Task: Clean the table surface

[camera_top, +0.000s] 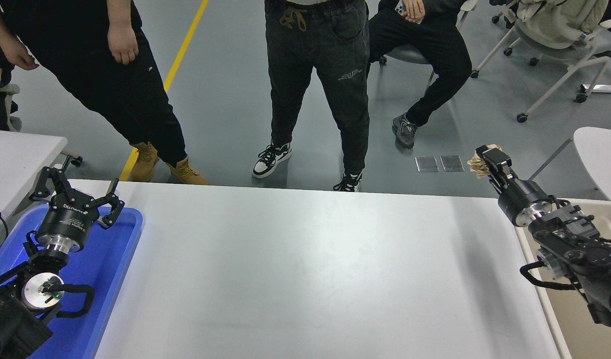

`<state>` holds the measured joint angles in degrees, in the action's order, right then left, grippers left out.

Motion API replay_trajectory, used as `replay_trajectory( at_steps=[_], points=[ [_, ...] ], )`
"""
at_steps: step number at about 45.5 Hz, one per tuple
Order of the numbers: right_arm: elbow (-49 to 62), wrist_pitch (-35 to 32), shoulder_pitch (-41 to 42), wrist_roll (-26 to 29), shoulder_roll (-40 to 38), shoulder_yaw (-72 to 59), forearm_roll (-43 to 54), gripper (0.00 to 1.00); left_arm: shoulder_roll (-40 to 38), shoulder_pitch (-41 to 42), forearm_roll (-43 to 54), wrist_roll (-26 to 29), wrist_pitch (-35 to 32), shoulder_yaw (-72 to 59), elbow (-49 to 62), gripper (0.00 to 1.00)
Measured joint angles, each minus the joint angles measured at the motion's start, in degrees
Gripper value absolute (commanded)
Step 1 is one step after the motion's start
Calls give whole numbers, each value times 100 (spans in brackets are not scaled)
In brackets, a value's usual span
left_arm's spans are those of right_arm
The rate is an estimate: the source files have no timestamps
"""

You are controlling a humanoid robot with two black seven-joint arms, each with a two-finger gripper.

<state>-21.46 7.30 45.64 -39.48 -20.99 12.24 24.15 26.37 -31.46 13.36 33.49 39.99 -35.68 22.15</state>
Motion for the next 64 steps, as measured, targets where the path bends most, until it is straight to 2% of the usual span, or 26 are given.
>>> replay_trajectory(
  at_steps=[42, 64],
  points=[
    [53, -474, -429, 118, -23, 2823, -298, 0, 0, 0, 0, 0, 0, 0, 0, 100],
    [47, -833, -659, 117, -25, 3498, -702, 0, 0, 0, 0, 0, 0, 0, 0, 100]
  ],
)
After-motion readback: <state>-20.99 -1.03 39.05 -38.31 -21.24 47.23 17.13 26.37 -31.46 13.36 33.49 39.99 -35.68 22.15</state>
